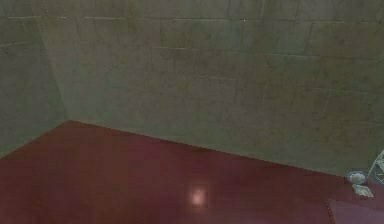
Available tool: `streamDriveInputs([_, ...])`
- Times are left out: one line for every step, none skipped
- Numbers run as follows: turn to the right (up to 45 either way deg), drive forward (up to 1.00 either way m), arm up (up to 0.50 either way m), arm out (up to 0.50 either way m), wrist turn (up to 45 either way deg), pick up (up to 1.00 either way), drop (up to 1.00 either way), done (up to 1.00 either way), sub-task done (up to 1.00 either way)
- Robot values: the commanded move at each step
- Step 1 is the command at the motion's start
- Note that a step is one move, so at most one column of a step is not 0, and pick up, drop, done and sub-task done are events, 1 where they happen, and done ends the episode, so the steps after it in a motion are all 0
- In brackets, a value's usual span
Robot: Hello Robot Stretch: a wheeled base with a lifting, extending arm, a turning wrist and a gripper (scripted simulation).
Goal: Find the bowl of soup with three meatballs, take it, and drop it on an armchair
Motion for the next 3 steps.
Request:
streamDriveInputs([0.0, 0.00, 0.00, 0.00, 0.0, 1.00, 0.00, 0.00, 0.00])
streamDriveInputs([0.0, 0.00, 0.10, 0.00, 0.0, 0.00, 0.00, 0.00, 0.00])
streamDriveInputs([0.0, 0.00, 0.16, 0.00, 0.0, 0.00, 0.00, 0.00, 0.00])
